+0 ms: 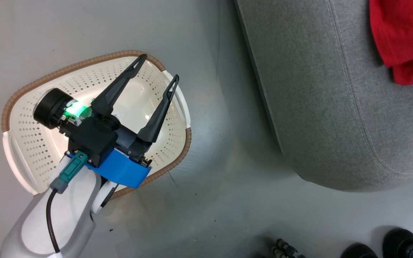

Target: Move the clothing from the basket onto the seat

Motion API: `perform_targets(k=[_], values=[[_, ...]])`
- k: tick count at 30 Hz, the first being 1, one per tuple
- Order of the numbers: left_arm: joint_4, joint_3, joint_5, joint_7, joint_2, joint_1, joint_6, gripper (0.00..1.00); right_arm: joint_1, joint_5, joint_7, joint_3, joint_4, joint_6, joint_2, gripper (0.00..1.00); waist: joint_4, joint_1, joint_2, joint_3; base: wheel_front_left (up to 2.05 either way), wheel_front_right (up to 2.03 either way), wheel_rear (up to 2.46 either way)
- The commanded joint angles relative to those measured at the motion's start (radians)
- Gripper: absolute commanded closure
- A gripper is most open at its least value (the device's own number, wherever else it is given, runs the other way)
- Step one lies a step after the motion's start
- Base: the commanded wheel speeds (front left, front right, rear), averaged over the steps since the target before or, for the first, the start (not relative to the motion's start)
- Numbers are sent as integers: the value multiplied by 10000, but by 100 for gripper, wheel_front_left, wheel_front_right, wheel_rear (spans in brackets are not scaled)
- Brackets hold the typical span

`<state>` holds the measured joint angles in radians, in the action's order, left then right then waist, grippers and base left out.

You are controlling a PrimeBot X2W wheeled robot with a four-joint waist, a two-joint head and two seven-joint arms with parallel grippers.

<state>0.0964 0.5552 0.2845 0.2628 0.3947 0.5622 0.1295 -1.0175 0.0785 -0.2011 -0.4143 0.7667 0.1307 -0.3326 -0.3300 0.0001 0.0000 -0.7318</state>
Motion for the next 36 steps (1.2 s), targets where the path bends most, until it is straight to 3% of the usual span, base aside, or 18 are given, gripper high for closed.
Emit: perform_targets(k=[1,11,23,36], values=[[21,-54,10,30,-35,222,16,0,-72,-109,-75,50,51,1,63,0,5,-1,0,32,0,0,0],[202,-74,134,30,-384,-48,16,0,283,-451,-293,442,378,-1,31,0,135,-1,0,719,0,0,0],[554,-569,405,28,-1180,-1180,16,0,1880,-1186,-388,1149,-8,-1,180,0,395,-1,0,2558,0,0,0],[1198,-1566,508,30,-2046,-2970,16,0,4642,-401,-504,2071,-1409,1,1064,0,1041,-1,0,4792,0,0,0]])
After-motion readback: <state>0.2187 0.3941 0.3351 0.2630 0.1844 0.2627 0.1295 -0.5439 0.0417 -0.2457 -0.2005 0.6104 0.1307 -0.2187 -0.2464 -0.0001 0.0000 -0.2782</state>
